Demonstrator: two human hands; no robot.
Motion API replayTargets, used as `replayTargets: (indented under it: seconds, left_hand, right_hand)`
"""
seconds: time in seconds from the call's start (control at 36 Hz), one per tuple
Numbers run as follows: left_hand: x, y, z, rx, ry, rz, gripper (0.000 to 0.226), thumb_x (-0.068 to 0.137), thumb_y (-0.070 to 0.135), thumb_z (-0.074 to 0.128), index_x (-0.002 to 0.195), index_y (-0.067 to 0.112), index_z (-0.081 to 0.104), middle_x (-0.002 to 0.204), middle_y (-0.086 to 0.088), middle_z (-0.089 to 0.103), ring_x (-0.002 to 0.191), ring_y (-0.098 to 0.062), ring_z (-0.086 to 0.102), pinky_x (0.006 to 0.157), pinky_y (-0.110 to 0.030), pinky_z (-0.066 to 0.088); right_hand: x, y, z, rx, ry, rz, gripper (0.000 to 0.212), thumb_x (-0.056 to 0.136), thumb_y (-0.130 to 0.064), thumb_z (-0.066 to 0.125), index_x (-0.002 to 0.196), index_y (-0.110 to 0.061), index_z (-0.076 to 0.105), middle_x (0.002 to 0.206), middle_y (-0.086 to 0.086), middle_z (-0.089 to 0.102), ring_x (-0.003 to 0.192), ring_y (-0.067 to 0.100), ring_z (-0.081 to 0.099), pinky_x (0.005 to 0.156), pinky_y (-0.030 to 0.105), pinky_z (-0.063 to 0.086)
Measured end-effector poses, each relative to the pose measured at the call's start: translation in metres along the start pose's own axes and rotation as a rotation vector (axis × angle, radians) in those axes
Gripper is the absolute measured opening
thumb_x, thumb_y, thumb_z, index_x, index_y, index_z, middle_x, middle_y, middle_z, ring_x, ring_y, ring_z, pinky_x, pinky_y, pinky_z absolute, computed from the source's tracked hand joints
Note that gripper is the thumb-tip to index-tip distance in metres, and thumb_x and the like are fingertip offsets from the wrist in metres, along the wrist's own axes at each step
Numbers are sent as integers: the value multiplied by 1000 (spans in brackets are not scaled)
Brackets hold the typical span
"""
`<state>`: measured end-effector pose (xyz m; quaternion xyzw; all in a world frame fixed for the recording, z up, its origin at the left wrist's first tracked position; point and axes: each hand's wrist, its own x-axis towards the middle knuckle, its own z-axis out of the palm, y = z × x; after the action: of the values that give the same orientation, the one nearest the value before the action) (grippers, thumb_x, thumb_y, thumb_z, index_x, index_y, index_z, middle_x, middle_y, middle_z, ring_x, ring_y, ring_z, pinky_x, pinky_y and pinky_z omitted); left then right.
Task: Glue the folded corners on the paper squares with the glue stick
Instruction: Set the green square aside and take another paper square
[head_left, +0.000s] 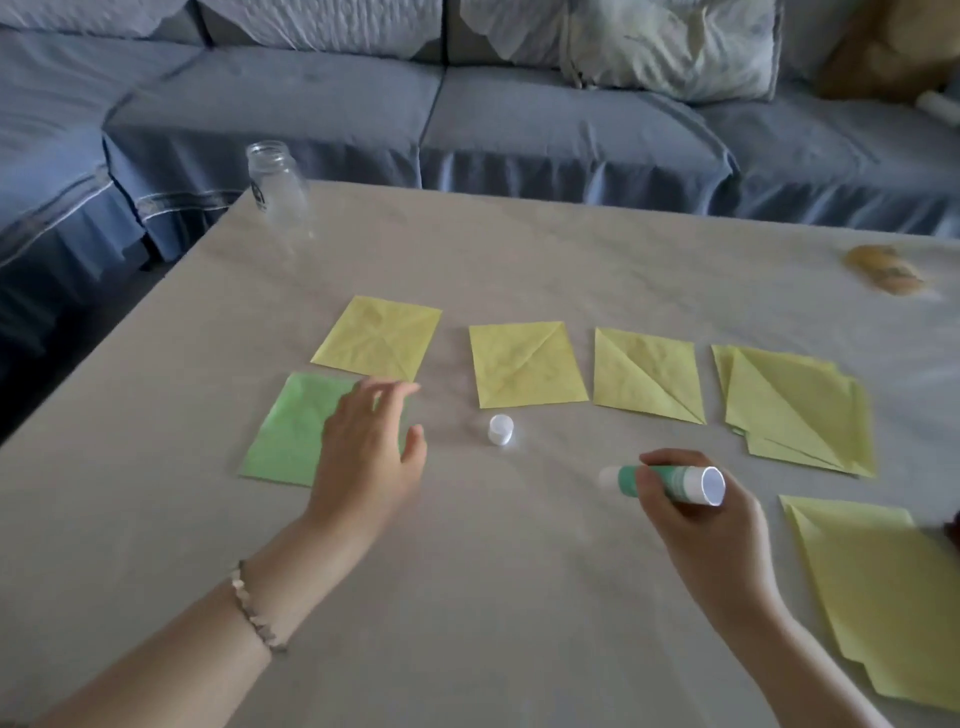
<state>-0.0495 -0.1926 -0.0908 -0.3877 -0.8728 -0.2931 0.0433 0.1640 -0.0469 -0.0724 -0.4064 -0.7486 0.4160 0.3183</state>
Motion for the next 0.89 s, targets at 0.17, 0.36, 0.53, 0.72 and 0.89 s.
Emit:
replayTargets:
  seconds: [0.17, 0.36, 0.53, 0.72, 0.89]
  left_hand:
    - [-16, 100, 38, -169, -411, 98, 23, 95, 21, 46, 115, 21, 56, 110, 9, 58, 102, -11, 55, 80, -22, 37]
    - [-33, 174, 105, -206, -667, 208, 27, 90, 24, 51, 117, 22, 52, 117, 6, 54, 112, -13, 48, 91, -25, 39]
    - [-27, 225, 139, -141, -688, 366, 46, 91, 38, 56, 131, 17, 44, 134, 3, 46, 125, -16, 38, 99, -24, 30]
    - [-15, 273, 173, 34, -746, 497, 51, 92, 37, 57, 135, 17, 38, 140, -1, 40, 129, -22, 33, 102, -34, 29]
    - [-5, 291, 183, 161, -855, 467, 55, 85, 28, 66, 131, 15, 39, 134, -8, 38, 127, -28, 31, 100, -35, 29]
  right_hand:
    - [-1, 24, -55, -39, 161, 34, 5, 75, -31, 66, 80, -31, 64, 64, -22, 62, 57, 2, 55, 51, 7, 38]
    - [-11, 50, -120, 57, 293, 74, 22, 81, -12, 68, 84, -34, 66, 66, 4, 69, 50, 18, 62, 54, 24, 50]
    - [-14, 69, -154, 78, 342, 109, 18, 81, -12, 66, 93, -24, 67, 71, 4, 69, 48, 17, 60, 50, 19, 49]
    - [-17, 84, -164, 63, 363, 129, 17, 79, -17, 68, 91, -30, 67, 72, 3, 69, 49, 16, 61, 52, 23, 50]
    - [-17, 91, -167, 77, 358, 123, 23, 68, -42, 63, 90, -40, 65, 74, 0, 70, 52, 16, 63, 52, 23, 51]
